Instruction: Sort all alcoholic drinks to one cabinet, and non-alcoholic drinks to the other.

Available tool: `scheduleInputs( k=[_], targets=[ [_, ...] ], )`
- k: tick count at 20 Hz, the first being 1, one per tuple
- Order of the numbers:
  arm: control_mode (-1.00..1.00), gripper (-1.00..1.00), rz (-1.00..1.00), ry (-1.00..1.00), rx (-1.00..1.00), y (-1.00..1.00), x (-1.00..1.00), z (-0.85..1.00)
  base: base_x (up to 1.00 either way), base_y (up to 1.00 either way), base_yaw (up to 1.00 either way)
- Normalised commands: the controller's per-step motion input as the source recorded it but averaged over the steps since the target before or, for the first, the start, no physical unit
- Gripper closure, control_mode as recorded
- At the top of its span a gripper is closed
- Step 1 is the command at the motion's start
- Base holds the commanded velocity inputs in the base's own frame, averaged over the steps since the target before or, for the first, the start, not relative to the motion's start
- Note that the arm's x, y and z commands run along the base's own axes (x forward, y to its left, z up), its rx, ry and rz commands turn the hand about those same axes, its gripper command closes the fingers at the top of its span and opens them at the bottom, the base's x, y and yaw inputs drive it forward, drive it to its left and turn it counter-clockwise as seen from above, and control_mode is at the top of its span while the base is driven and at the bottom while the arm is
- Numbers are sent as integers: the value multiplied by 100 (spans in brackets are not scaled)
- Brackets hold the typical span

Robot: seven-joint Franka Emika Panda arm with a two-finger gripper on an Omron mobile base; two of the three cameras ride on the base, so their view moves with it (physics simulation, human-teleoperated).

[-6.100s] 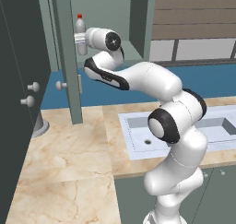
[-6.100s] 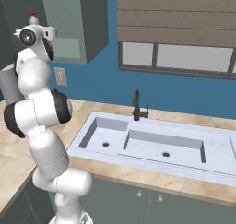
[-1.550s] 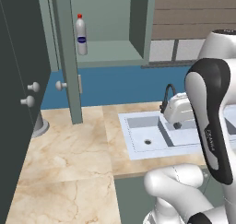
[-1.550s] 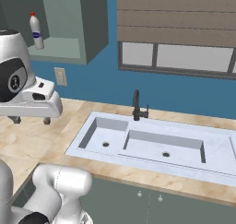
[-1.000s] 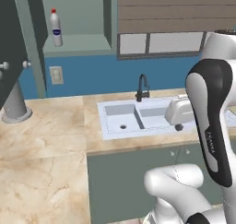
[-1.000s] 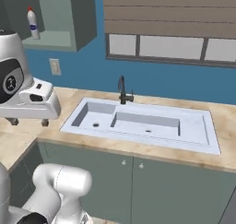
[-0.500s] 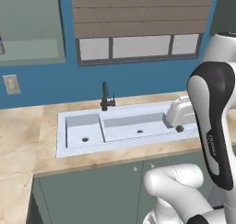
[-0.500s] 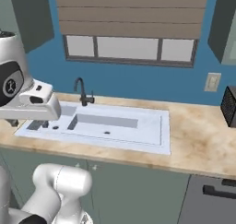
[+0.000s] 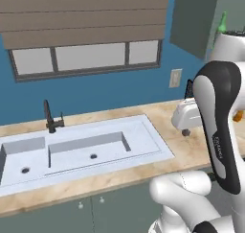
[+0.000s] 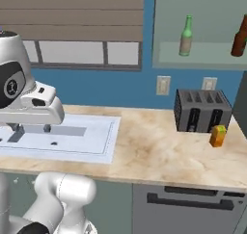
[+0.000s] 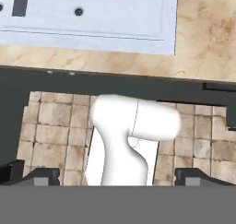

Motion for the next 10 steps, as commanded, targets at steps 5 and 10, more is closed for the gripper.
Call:
scheduleInputs(
  k=[5,10],
  targets=[
    [100,-100,0,0,0,0,0,0,14,-95,-9],
    [100,-100,0,0,0,0,0,0,30,-77,2]
  ],
)
